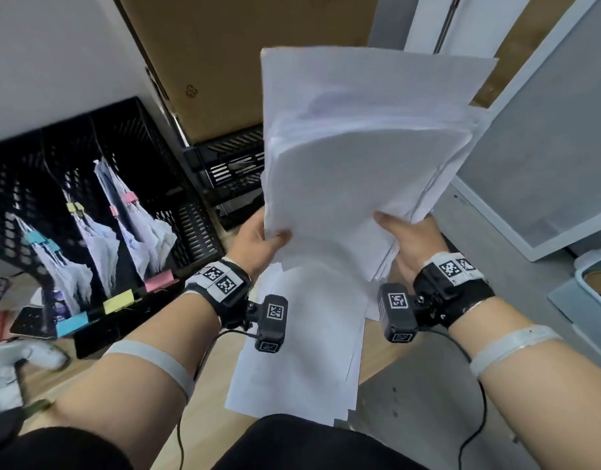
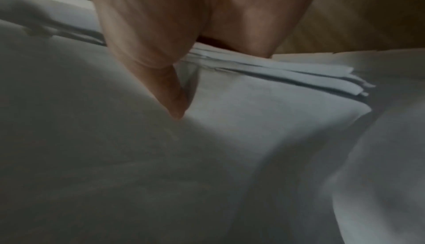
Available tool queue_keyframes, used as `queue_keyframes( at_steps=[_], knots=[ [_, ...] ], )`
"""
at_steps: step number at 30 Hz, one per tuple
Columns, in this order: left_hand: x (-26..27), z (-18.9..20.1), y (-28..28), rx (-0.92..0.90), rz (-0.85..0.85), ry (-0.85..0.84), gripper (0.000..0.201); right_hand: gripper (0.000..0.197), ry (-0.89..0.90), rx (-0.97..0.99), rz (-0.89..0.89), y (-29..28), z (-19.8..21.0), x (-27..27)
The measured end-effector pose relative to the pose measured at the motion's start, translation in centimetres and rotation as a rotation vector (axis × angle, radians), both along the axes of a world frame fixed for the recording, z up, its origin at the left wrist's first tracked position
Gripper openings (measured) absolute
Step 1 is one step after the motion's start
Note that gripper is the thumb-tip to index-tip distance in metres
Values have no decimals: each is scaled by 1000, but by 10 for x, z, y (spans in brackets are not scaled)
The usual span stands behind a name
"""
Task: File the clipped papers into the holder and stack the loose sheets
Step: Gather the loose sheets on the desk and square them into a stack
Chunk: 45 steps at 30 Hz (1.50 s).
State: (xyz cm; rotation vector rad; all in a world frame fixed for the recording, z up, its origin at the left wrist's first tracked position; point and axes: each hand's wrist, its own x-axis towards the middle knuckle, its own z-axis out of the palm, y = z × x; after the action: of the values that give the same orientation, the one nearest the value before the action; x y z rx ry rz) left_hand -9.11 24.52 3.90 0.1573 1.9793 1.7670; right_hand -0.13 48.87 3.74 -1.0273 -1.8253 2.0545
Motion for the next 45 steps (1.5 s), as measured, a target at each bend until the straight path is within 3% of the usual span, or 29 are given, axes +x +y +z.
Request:
queue_keyframes(
  at_steps=[2, 3, 5, 6, 7, 10, 13, 16, 18, 21, 23, 26, 28, 30, 34, 37, 41, 45],
  knots=[
    [6, 11, 0, -45, -5, 58, 44, 76, -24, 48, -41, -7, 1, 2],
    [9, 13, 0, -59, -14, 83, 45, 79, -50, 100, -29, -8, -3, 6],
    [14, 8, 0, -83, 25, 109, 47, 48, -68, 182, 48, -15, -4, 19],
    [18, 6, 0, -74, 33, 110, 36, 34, -78, 204, 85, -18, -7, 25],
    [19, 3, -2, -54, 17, 104, 41, 30, -74, 202, 106, -22, -8, 32],
    [21, -8, -2, -52, -31, 78, 50, 22, -30, 170, 89, -26, -17, 41],
    [22, -18, 6, -146, -56, 134, 34, 19, -87, 177, 123, -28, -20, 42],
    [16, -31, 7, -113, -35, 103, 22, 8, -141, 298, 171, -25, -12, 44],
    [11, -32, 7, -52, -8, 65, 22, 16, -160, 390, 142, -18, -6, 43],
    [6, -32, 3, 4, -30, 3, 30, 21, -158, 379, 94, -11, -10, 42],
    [7, -44, -6, -178, -71, -78, 40, 21, -278, 273, 107, -8, -28, 50],
    [16, -73, -32, -621, -180, -201, 43, 31, -536, 138, 206, -16, -61, 70],
    [22, -86, -47, -753, -219, -251, 45, 26, -652, 130, 262, -26, -73, 79],
    [26, -96, -57, -785, -210, -250, 46, 18, -751, 136, 331, -35, -80, 83],
    [33, -103, -65, -804, -238, -208, 46, 16, -802, 99, 267, -51, -90, 81],
    [38, -110, -70, -818, -257, -187, 43, 28, -772, 66, 244, -60, -103, 75],
    [49, -110, -70, -880, -346, -132, 8, 16, -746, 119, 313, -75, -111, 68],
    [60, -108, -71, -890, -338, -99, 27, 20, -780, 102, 395, -83, -111, 67]
  ],
)
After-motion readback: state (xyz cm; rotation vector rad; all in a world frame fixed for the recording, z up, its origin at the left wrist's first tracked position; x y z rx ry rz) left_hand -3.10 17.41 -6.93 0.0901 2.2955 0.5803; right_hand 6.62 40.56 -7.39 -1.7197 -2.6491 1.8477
